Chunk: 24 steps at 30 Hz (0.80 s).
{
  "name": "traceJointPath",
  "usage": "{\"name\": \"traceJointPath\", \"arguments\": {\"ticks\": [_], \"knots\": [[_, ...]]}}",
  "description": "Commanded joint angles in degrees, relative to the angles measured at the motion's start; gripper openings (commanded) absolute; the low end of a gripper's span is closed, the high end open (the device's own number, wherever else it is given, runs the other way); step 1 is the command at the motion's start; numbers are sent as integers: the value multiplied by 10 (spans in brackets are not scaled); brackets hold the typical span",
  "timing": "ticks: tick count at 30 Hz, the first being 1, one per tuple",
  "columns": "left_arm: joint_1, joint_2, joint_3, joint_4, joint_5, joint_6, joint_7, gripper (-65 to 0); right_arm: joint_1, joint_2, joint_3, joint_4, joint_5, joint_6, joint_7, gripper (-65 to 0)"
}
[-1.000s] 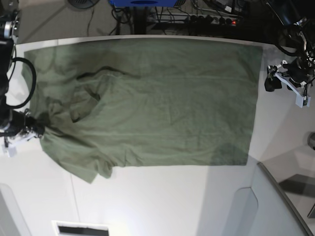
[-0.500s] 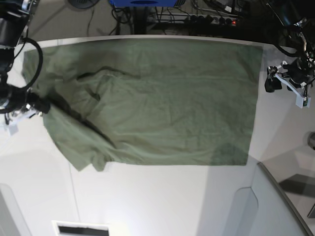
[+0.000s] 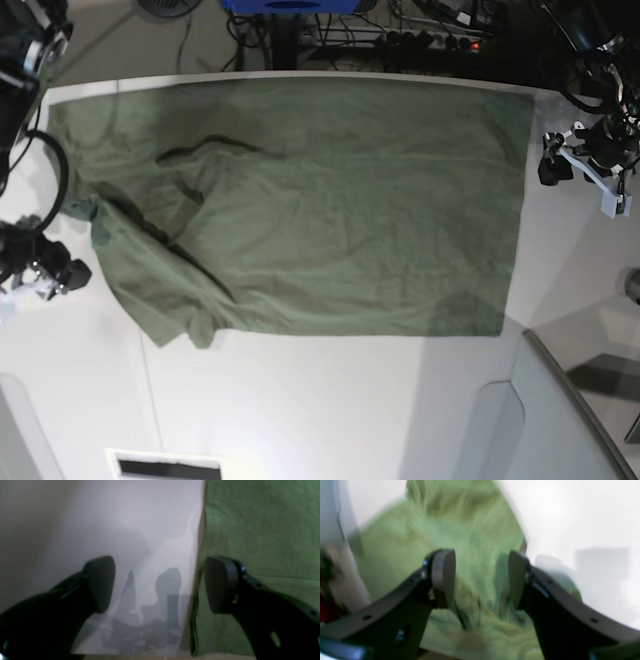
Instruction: Layout the t-shirt on the table in an organized manner, then fold the t-shirt properly
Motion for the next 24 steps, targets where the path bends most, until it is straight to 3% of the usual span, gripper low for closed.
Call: {"name": "traceJointPath", "arguments": {"ticks": [1,4,7,15,24], "knots": [[-4,-11,-2,8,-6,-1,-9,-115,24,9,1,-19,-19,-5,4,-329],[-4,-11,-2,8,-6,-1,-9,-115,66,10,-14,-89,-102,1,39,-329],[-3,-11,-2,8,-6,-1,-9,-115,96,9,-55,-151,-141,1,72,-329],[-2,-11,-2,7,-6,-1,-9,-115,119,8,-109,-264,-144,1,167,-329],[-3,-11,-2,7,-6,-1,-9,-115,119,8,-122,-263,-147,0,172,-329]]}}
